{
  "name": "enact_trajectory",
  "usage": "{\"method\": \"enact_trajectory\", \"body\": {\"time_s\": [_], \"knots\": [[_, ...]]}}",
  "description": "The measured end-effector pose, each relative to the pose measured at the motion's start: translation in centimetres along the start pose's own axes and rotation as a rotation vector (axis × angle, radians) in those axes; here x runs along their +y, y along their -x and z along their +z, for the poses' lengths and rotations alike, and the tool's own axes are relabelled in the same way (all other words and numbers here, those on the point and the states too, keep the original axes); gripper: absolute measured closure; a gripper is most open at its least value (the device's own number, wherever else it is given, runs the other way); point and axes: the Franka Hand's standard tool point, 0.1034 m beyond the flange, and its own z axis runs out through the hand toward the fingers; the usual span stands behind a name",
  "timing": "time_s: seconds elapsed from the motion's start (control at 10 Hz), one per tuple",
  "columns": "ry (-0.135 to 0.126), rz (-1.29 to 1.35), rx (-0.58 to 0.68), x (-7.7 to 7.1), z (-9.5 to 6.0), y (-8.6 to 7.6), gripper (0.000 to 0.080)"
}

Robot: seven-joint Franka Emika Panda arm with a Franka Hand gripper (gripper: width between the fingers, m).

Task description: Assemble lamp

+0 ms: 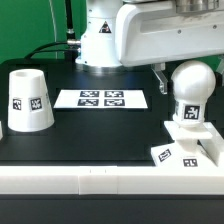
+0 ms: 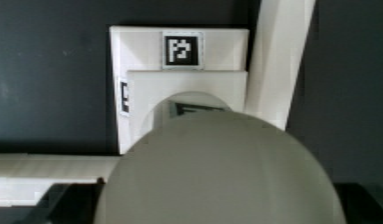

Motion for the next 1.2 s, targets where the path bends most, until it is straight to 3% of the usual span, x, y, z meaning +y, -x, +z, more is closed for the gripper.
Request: {"method": "enact_trajectory", "body": {"time_s": [0.2, 0.8, 1.2], "knots": [[-0.017, 0.186, 0.011, 0.02, 0.04, -0.25, 0.0219], [-0.022, 0.551, 0.012, -0.44, 0.01, -0.34, 0.0219], [-0.068, 0.948, 0.005, -0.48, 0.20, -0.22, 0.0219]]}}
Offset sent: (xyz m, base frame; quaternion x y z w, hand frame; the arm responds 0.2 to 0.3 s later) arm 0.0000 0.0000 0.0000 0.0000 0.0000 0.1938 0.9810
